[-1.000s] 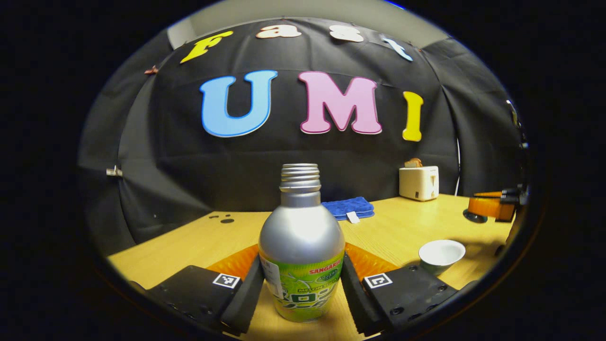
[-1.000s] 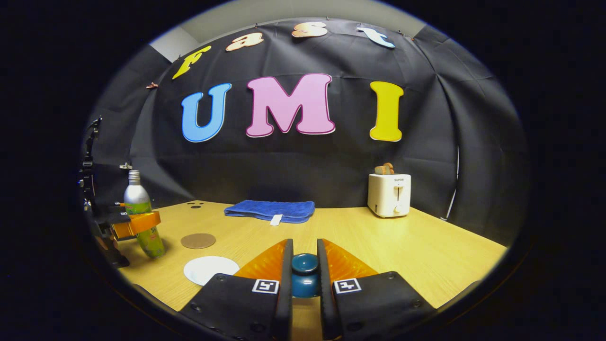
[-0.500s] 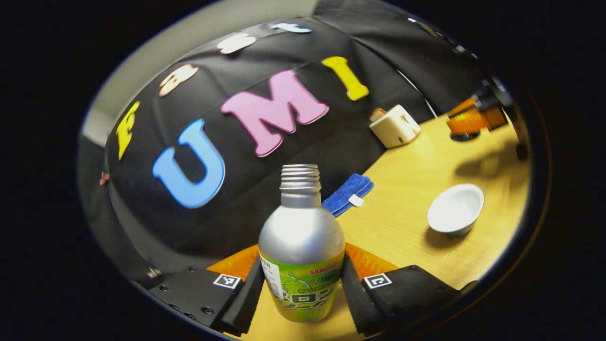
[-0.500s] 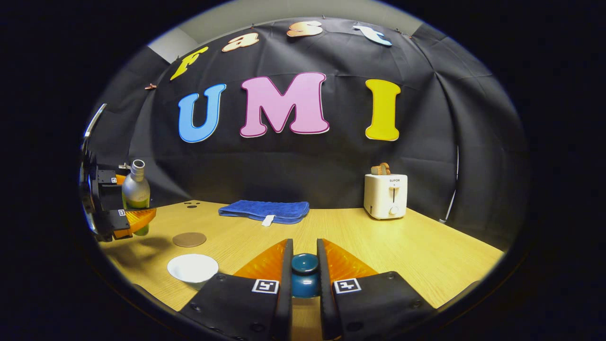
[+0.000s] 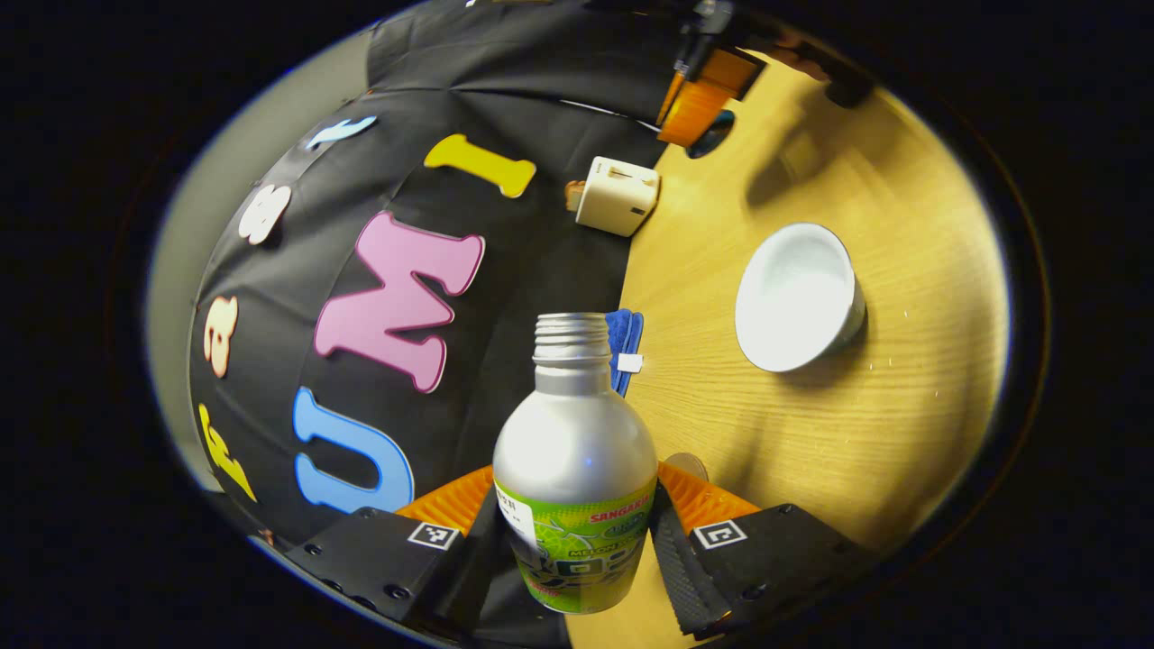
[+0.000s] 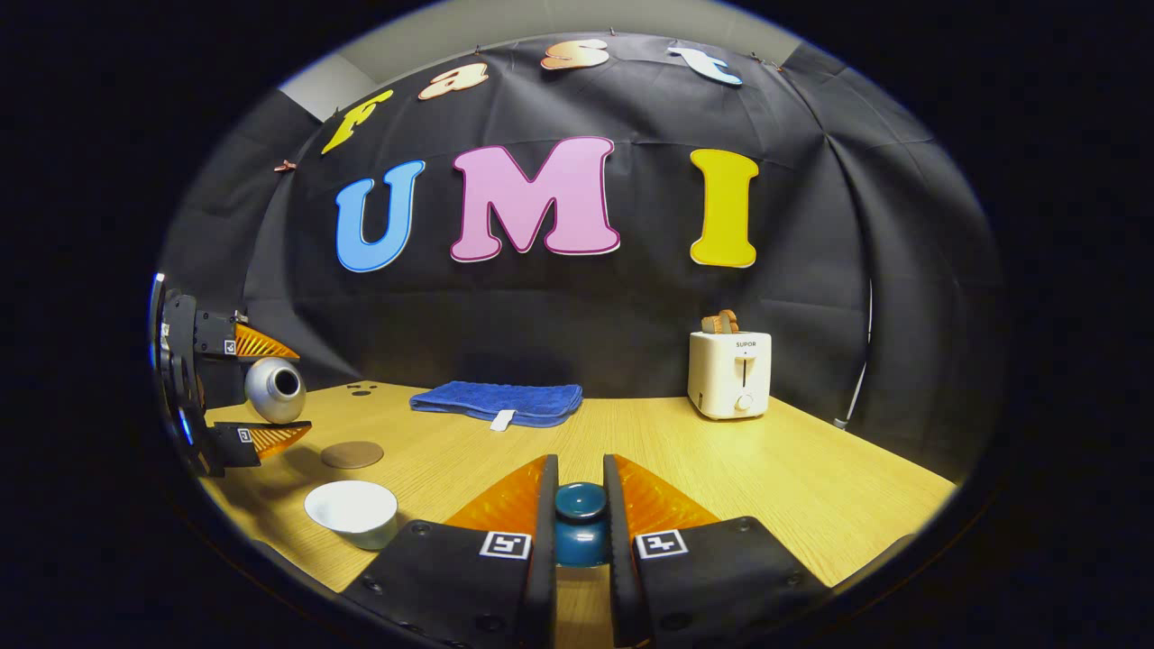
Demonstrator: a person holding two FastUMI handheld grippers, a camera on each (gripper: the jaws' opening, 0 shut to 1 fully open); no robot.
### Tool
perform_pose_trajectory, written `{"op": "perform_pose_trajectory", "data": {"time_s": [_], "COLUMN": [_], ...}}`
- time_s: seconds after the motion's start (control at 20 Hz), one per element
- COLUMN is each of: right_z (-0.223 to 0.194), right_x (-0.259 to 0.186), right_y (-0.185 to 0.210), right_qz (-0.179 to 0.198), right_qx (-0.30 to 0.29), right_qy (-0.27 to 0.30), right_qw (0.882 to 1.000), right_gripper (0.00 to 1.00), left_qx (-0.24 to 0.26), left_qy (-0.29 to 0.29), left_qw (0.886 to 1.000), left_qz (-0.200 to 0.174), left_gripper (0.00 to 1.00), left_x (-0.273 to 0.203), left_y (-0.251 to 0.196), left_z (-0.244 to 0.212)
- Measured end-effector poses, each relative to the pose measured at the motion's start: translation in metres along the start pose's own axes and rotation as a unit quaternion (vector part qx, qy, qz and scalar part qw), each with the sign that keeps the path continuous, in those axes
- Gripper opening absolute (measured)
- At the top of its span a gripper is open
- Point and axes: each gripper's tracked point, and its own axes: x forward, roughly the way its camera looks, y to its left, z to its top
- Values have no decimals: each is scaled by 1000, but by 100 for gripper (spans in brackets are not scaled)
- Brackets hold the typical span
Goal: Open the teacup lid with one hand, grasp the water bottle and pour water into the teacup with the other hand; after pouring, place the water bottle on the coaster and then close the teacup lid.
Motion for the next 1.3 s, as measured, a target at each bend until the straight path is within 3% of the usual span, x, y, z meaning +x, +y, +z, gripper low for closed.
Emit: {"op": "perform_pose_trajectory", "data": {"time_s": [0.2,0.5,1.3], "right_z": [0,0,0], "right_x": [0,0,1], "right_y": [-1,-1,1], "right_qz": [0,1,7], "right_qx": [0,0,0], "right_qy": [0,0,0], "right_qw": [1000,1000,1000], "right_gripper": [27,28,28], "left_qx": [77,149,270], "left_qy": [-8,-19,-25], "left_qw": [997,988,961], "left_qz": [-11,-43,-62], "left_gripper": [79,79,79], "left_x": [4,6,9], "left_y": [-6,-17,-3], "left_z": [4,14,18]}}
